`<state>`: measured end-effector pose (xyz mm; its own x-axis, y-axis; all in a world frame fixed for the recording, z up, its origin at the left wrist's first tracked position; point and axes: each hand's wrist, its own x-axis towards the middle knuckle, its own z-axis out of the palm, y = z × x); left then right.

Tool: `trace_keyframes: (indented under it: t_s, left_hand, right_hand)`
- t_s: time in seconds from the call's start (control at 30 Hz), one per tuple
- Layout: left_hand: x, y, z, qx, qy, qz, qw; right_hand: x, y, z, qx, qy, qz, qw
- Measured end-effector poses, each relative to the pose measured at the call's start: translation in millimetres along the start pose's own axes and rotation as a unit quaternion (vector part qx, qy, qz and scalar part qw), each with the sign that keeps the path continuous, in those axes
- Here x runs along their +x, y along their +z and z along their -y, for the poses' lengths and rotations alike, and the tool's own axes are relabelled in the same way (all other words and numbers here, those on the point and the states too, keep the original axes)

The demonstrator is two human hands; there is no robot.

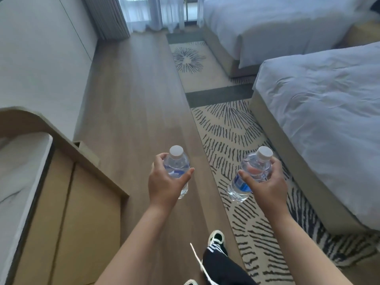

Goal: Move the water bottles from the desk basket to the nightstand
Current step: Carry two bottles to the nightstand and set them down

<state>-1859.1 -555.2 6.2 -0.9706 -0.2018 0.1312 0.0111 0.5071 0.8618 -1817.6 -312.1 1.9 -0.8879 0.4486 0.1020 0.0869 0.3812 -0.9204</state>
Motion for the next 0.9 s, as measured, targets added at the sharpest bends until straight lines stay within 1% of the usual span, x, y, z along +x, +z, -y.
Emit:
trace_keyframes:
  t_s: [0.23,0.43,0.63,0.77,0.9]
  left_hand:
    - [134,83,-2,0.003,0.014,0.026,1.000]
    - [263,155,-35,-0.002,0.017,0.042,0.999]
    - [382,208,-59,-0.019,0.029,0.044,0.998]
    - [466,245,-58,-0.010,0.040,0.063,0.997]
    - [564,283,-49,-0.008,0.067,0.090,0.994]
  right_hand:
    - [144,49,-15,0.017,0.005,0.005,1.000]
    - [286,77,-10,0.032,0.015,-0.010,0.999]
    - [405,110,-6,0.034,0.018,-0.030,0.999]
    - [481,144,-12,0.032,0.022,-0.040,0.998]
    - [567,188,-17,0.025,0.024,-0.066,0.997]
